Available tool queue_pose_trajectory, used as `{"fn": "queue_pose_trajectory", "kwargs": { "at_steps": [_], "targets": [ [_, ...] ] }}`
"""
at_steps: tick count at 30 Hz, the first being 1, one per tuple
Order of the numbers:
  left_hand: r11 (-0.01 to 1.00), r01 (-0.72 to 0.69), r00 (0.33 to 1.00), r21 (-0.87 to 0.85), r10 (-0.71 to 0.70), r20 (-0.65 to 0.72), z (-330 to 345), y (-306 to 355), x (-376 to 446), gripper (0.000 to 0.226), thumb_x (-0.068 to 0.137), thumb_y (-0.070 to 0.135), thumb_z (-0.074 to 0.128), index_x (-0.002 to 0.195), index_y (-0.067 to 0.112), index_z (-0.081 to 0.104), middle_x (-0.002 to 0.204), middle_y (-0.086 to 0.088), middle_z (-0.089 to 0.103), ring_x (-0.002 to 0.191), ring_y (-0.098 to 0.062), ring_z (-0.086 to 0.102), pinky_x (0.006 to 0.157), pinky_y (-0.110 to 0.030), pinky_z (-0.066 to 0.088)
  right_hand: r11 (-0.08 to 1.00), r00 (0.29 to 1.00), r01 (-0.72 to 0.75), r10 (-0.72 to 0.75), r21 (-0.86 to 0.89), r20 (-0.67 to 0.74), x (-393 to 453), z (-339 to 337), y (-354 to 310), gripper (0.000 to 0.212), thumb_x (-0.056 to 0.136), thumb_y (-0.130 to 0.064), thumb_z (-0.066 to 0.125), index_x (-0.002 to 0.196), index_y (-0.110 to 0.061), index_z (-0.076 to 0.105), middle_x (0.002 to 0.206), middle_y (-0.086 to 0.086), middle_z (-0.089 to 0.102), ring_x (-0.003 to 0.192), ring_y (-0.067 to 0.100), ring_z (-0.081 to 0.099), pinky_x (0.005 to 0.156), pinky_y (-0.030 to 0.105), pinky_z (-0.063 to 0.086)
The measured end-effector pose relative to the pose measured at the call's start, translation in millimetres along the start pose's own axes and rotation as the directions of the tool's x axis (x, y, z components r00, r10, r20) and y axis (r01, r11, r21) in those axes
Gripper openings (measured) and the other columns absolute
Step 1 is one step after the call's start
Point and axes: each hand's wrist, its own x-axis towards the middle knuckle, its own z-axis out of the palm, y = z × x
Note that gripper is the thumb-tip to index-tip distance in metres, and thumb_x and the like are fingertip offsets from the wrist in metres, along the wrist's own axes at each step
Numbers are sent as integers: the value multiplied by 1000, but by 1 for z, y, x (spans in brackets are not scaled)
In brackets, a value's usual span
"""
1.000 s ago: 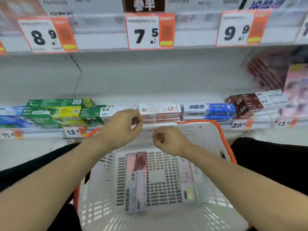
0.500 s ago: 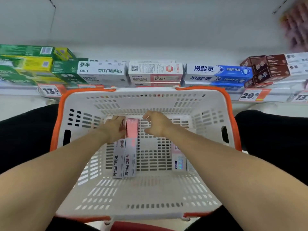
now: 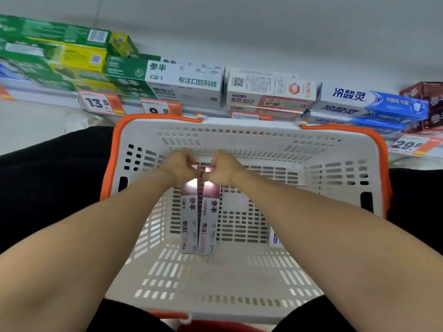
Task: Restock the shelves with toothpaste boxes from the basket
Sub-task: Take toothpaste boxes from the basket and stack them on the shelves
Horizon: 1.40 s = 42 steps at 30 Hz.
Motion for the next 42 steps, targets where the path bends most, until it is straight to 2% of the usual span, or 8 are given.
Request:
{"fn": "queue_pose_trajectory", "kwargs": {
  "at_steps": [7,11,21,27,30,33,37,42],
  "targets": [
    [936,142,972,-324,-69,225,-1,-8,-17,74,60,31,94,123,18,57,104,-4,73,96,-21,71,98,-39,52,950,989,-121,141,288,-49,-31,-12,27,66,73,-25,83,126,-11,48,120,4,58,109,22,57,79,30,47],
    [906,173,935,-386,-28,353,6,19,-34,64,71,19,89,127,21,58,120,0,66,116,-21,59,109,-44,42,682,969,-236,215,693,119,-62,-31,58,54,70,3,79,117,-12,54,110,12,66,99,24,65,93,45,57],
    [730,-47,884,-682,348,312,29,115,-88,50,83,27,75,129,9,65,125,-11,70,120,-30,63,100,-40,52,561,976,-6,-178,828,128,-125,-126,99,34,82,4,70,111,-13,73,109,6,75,102,17,70,88,30,56],
    [656,-142,918,-742,368,150,-2,170,-129,40,89,25,71,124,7,68,120,-16,71,111,-35,68,85,-44,59,394,967,135,-253,909,-34,-147,-156,77,41,83,-25,75,119,-7,70,113,13,71,105,28,65,105,44,48],
    [676,-219,919,-704,386,85,-36,186,-150,52,75,21,80,124,10,67,118,-14,72,106,-32,71,88,-48,57,367,949,181,-309,912,-64,-161,-173,45,37,82,-31,70,113,-11,70,104,11,74,92,22,71,88,35,57],
    [645,-309,927,-699,370,-68,-71,190,-171,72,56,12,86,124,14,63,106,-10,76,85,-23,73,79,-38,55,341,928,283,-335,896,-165,-174,-181,10,47,76,-28,74,115,-2,67,100,13,72,85,22,70,80,32,58],
    [606,-443,880,-661,433,-194,-115,183,-194,75,49,2,87,120,12,64,86,-4,74,72,-18,71,59,-24,55,311,880,396,-396,864,-261,-188,-176,-33,60,71,-29,84,121,-3,65,112,18,69,94,27,66,96,46,51],
    [443,-580,786,-684,525,-327,-156,186,-212,70,49,0,84,114,16,64,88,-10,73,79,-27,70,67,-34,60,498,785,566,-568,656,-247,-218,-189,-55,74,74,-2,82,140,-21,53,134,16,62,122,29,61,105,52,47]
  ]
}}
